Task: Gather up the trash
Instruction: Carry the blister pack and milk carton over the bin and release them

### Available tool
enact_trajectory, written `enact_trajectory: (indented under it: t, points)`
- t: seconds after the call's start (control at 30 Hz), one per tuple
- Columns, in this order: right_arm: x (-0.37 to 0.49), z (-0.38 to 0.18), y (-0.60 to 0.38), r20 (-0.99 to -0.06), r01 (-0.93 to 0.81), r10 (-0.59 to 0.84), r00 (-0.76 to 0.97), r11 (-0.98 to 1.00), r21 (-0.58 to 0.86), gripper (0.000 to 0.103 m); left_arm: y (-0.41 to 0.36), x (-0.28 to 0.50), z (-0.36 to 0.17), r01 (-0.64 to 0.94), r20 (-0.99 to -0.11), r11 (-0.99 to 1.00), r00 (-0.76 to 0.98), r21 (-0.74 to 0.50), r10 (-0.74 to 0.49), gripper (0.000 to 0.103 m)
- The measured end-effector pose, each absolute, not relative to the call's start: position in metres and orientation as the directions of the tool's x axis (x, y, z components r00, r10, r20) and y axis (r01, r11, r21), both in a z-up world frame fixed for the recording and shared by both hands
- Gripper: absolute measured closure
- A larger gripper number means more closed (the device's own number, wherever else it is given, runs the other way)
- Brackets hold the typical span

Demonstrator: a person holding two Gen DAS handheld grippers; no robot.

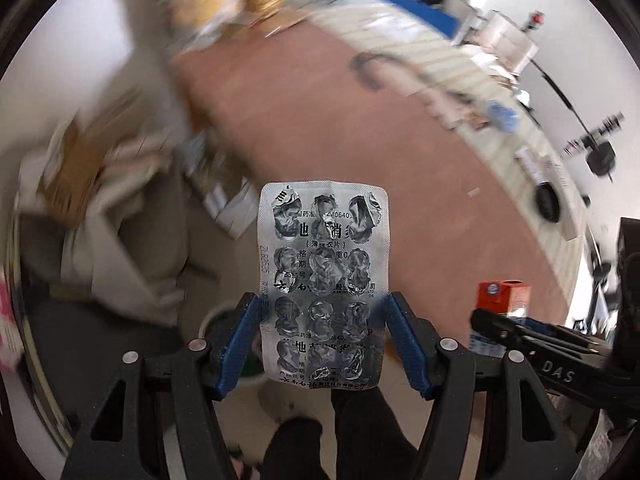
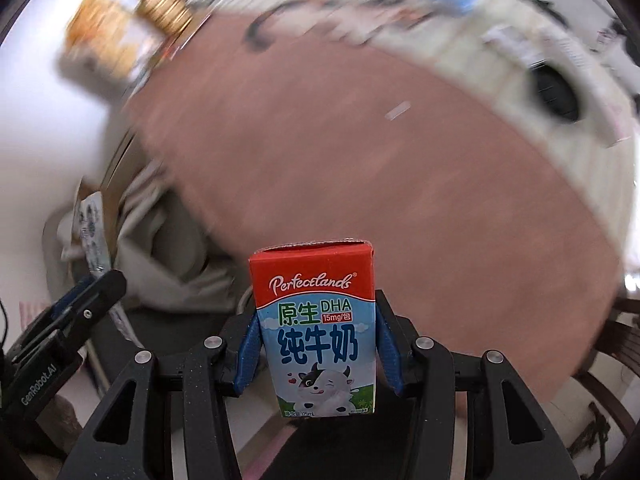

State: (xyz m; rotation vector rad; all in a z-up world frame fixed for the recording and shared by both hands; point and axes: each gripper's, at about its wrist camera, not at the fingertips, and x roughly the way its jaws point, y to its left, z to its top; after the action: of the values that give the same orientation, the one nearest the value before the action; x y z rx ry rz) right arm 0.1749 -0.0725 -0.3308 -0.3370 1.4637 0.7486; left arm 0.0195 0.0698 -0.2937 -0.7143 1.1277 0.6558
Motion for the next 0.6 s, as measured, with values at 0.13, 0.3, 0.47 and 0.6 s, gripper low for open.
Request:
enact_trajectory:
  t: [0.13, 0.3, 0.47, 0.6]
  points:
    - [0.114, -0.391, -0.045, -0.97, -0.682, 0.187, -0.153, 0.69, 0.241, 0.051, 0.088, -0.057, -0.367, -0.854, -0.97, 0.477, 0.241, -0.206, 0.013, 0.041]
    - [0.055, -0.507, -0.011, -0.959, -0.721, 0.075, -0.274, 0.644, 0.257, 0.051, 0.107, -0.119, -0.485, -0.919, -0.965, 0.299, 0.226, -0.256, -0.131, 0.041]
    - [0.026, -0.625, 0.013, -0.948, -0.743, -0.006, -0.318, 0.623, 0.245, 0.051, 0.119, -0.153, -0.615, -0.941, -0.935, 0.169, 0.248, -0.295, -0.253, 0.04]
    - [0.016, -0.72, 0.03, -0.937, -0.747, -0.046, -0.346, 0.617, 0.246, 0.05, 0.124, -0.167, -0.694, -0.957, -0.943, 0.144, 0.211, -0.253, -0.258, 0.013]
